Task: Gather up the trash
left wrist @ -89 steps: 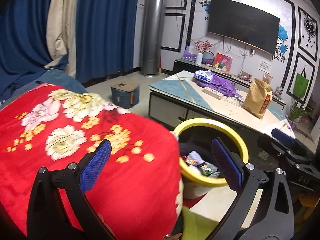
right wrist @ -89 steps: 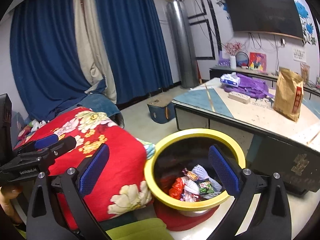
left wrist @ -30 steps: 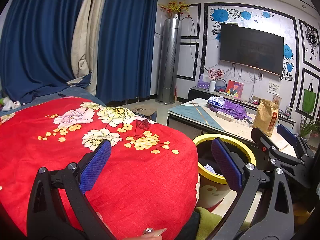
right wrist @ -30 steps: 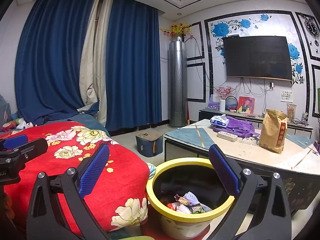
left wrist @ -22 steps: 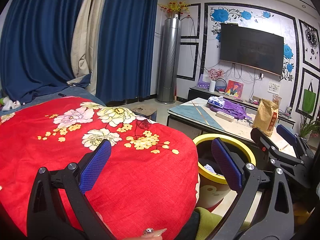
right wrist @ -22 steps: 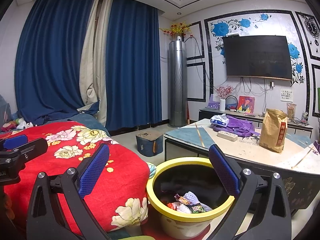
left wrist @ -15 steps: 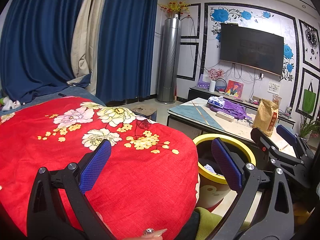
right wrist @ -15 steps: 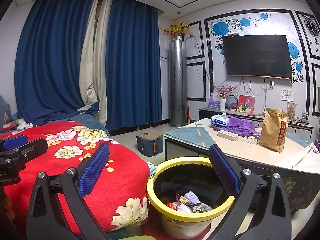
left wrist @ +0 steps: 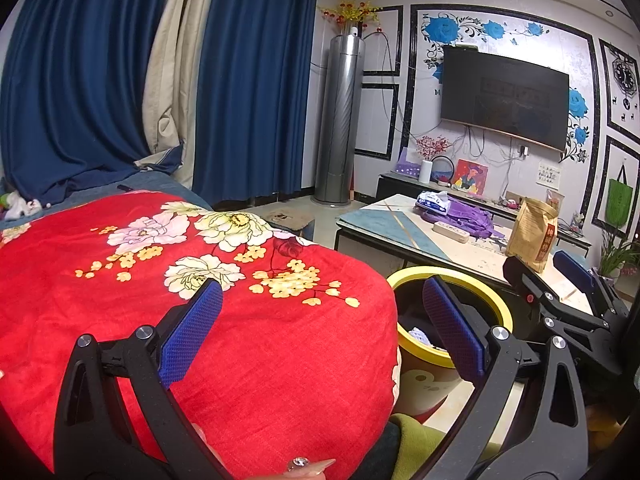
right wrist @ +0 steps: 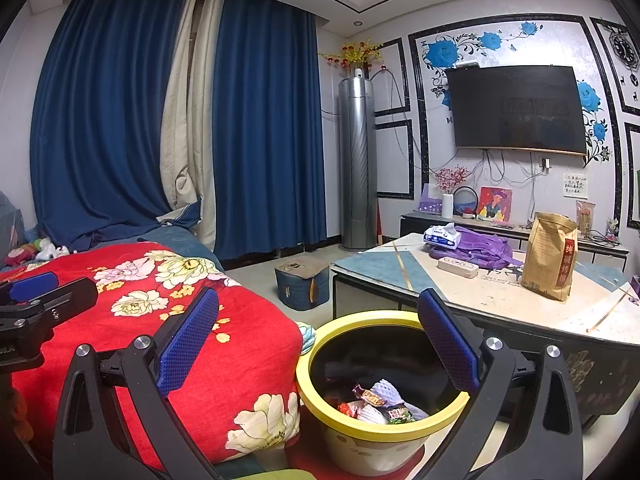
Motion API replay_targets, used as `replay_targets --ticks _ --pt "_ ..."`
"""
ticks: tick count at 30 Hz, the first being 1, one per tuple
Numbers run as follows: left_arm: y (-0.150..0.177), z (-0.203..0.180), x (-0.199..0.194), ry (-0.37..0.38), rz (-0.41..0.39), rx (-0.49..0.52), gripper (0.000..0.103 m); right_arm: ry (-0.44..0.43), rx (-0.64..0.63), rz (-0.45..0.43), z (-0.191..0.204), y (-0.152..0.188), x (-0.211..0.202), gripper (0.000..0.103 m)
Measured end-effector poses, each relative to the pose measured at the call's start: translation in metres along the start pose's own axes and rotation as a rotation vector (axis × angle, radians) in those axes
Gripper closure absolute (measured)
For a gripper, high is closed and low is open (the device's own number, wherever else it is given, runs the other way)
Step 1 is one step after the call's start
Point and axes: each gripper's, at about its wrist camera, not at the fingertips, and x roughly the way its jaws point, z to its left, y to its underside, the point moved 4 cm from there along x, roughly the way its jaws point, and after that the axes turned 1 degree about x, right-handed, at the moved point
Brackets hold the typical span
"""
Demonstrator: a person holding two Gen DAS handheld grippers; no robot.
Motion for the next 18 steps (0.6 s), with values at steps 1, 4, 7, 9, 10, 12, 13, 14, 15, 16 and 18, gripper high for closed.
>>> replay_targets --ticks 1,4,7,9,10,12,13,14,15,16,18 --pt "0.0 0.0 0.0 0.001 0.001 0.0 0.011 0.0 0.0 0.001 0.001 0.001 0.001 0.006" --pt "0.0 0.0 0.0 -0.006 0.003 0.004 0.011 -0.003 0.001 0.003 0.002 0.001 0.001 0.006" --pt "0.003 0.001 0.002 -0.018 0.01 0.002 0.011 -0.009 -0.004 0.011 0.004 0.002 0.001 0.006" --pt "0.005 0.001 0.005 -0.025 0.022 -0.005 0.011 -0.017 -0.003 0.013 0.005 0.001 0.001 0.006" --pt "0.006 0.0 0.006 -0.03 0.027 -0.003 0.011 -0.019 -0.003 0.013 0.005 0.0 0.001 0.006" --pt "0.007 0.001 0.008 -0.036 0.039 -0.014 0.011 -0.043 0.003 0.018 0.008 -0.003 0.002 0.006" --pt "0.007 0.004 0.007 -0.04 0.043 -0.025 0.011 -0.054 0.003 0.027 0.01 -0.005 0.004 0.006" --pt "0.006 0.01 0.007 -0.05 0.055 -0.044 0.011 -0.075 0.001 0.03 0.014 -0.008 0.006 0.006" --pt "0.004 0.02 0.006 -0.064 0.075 -0.071 0.011 -0.118 -0.007 0.028 0.023 -0.014 0.008 0.006" --pt "0.002 0.033 0.005 -0.081 0.095 -0.098 0.011 -0.148 -0.015 0.024 0.032 -0.018 0.009 0.006" --pt "0.001 0.078 -0.006 -0.153 0.143 -0.172 0.011 -0.24 -0.024 0.029 0.063 -0.03 0.015 0.006"
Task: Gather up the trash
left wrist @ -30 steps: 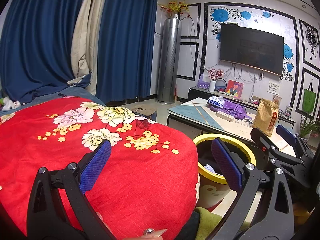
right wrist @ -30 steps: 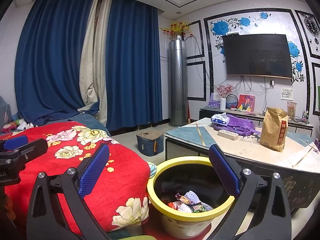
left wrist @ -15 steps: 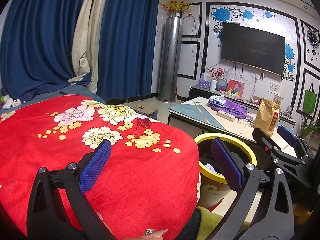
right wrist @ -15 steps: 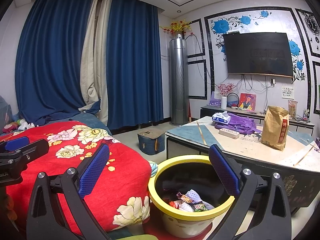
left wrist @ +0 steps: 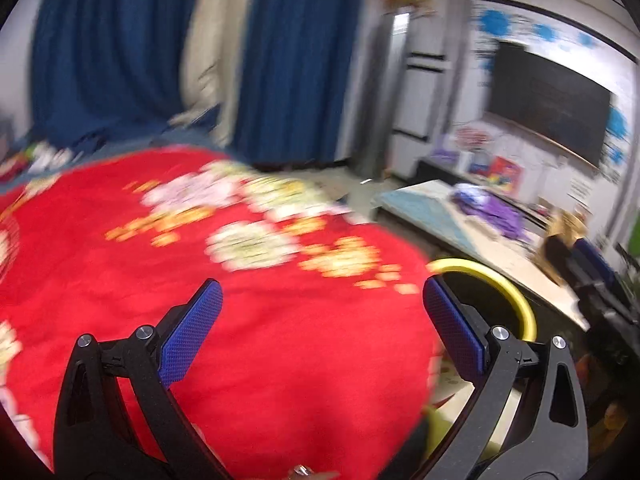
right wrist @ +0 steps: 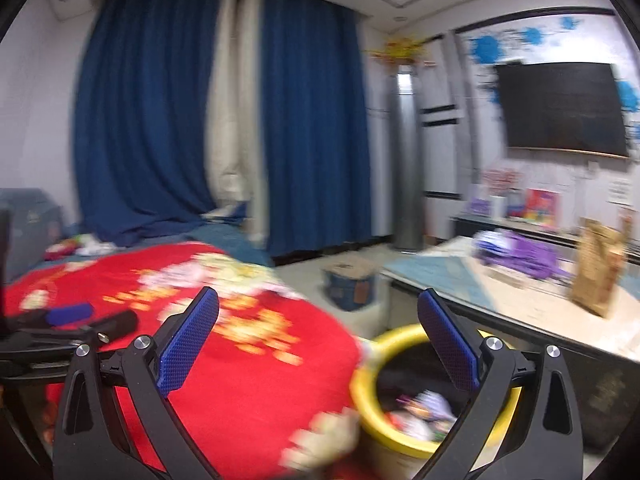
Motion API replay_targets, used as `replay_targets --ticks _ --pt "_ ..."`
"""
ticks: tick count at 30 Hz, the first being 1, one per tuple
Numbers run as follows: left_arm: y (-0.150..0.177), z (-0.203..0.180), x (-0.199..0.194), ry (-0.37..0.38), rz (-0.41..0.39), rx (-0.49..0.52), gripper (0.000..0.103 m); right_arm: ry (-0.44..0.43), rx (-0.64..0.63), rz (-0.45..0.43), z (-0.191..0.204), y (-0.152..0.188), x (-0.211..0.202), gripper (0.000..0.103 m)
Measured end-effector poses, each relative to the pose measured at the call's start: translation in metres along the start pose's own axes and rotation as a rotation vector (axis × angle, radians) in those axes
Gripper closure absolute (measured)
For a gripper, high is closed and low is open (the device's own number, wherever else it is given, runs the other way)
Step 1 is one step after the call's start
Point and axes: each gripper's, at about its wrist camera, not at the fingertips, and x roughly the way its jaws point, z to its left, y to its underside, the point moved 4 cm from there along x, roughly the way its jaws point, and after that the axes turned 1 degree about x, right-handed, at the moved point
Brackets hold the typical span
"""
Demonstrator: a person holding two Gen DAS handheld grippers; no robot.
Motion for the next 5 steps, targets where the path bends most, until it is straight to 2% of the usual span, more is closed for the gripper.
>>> replay_targets --ticks 1,2,3,4,5 --pt "-0.003 0.024 -0.005 -0.054 0.002 -0.026 0.011 -0.07 -0.003 0.018 0.025 -0.007 0.011 0.006" --pt "-0.006 0.058 -0.014 -0.153 0.003 -0.051 0.011 -0.139 -0.009 0.047 0.053 -0.012 0.024 0.006" --pt "-0.009 0.084 -0.02 -0.222 0.004 -0.074 0.011 -0.235 -0.026 0.109 0.093 -0.015 0.042 0.006" --pt "-0.009 0.125 -0.032 -0.321 0.004 -0.12 0.011 -0.308 -0.036 0.156 0.123 -0.014 0.053 0.006" --pt "-0.007 0.162 -0.043 -0.421 0.014 -0.159 0.011 -0.411 -0.057 0.241 0.172 -0.009 0.071 0.006"
